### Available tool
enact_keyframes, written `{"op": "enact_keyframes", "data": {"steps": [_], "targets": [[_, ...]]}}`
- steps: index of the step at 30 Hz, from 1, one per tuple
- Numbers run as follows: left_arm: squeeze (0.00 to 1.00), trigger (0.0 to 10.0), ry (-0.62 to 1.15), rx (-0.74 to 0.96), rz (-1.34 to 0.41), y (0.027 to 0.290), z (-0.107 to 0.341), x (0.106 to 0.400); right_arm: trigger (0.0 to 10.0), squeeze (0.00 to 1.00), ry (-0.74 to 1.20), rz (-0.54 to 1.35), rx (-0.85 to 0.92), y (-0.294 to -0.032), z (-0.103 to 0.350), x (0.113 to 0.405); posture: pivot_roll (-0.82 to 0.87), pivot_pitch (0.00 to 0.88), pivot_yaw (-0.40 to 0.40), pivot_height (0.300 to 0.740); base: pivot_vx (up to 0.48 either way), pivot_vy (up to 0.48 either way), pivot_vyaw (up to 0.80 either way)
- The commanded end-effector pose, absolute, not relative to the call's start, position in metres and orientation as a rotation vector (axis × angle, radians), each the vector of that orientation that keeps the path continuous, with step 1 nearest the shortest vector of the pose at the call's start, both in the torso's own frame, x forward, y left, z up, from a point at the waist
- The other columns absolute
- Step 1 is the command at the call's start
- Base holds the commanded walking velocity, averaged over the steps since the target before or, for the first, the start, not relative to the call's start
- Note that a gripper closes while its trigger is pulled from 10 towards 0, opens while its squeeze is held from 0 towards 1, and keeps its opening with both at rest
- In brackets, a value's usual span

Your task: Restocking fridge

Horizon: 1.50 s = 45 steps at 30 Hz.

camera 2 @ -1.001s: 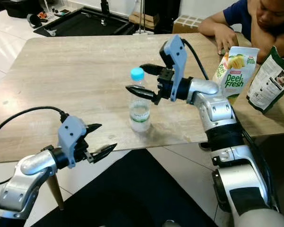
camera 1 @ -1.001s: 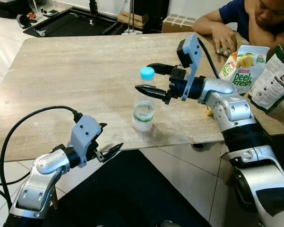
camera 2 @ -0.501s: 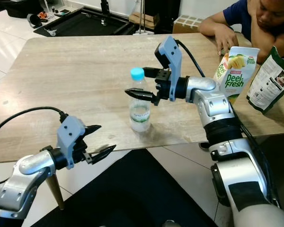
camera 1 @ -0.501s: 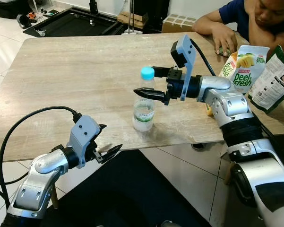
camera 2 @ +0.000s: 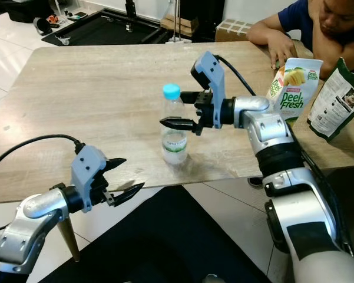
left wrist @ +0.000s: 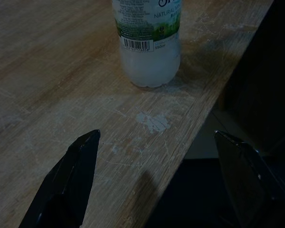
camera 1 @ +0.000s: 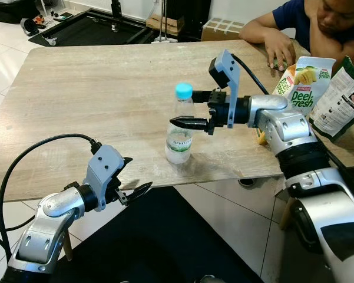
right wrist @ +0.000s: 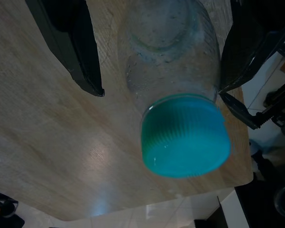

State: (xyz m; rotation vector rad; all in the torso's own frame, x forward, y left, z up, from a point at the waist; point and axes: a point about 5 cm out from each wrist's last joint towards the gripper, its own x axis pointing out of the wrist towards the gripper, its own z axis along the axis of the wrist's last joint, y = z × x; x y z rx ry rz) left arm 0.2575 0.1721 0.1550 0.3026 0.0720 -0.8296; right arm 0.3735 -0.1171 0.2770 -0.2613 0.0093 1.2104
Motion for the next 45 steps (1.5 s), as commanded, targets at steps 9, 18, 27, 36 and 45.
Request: {"op": "enact_keyframes", "data": {"steps": [9,18,27,36,45], "targets": [[0.0,10.0,0.124,0.311,-0.85,0.175,0.15,0.254,10.0,0.0,0.03,1.195,-0.308,-0.12,0.28,0.378,-0.08,0.122,-0.001,0.74,0.0,0.0,0.0],[0.0,10.0,0.128,0.306,-0.854,0.175,0.149,0.253,0.0,0.0,0.024,1.197,-0.263,-0.119,0.282,0.38,-0.08,0.122,-0.003,0.74,0.0,0.0,0.0],[0.0,10.0,0.132,0.299,-0.867,0.172,0.149,0.252,0.0,0.0,0.027,1.225,-0.235,-0.12,0.282,0.379,-0.08,0.122,-0.001,0.74,0.0,0.0,0.0],[0.0,10.0,0.134,0.302,-0.872,0.171,0.149,0.254,0.0,0.0,0.008,1.229,-0.215,-0.125,0.285,0.378,-0.08,0.119,-0.002,0.74,0.0,0.0,0.0],[0.0,10.0,0.119,0.264,-0.91,0.166,0.15,0.25,10.0,0.0,-0.14,1.393,-0.045,-0.149,0.301,0.357,-0.09,0.121,0.0,0.74,0.0,0.0,0.0]]}}
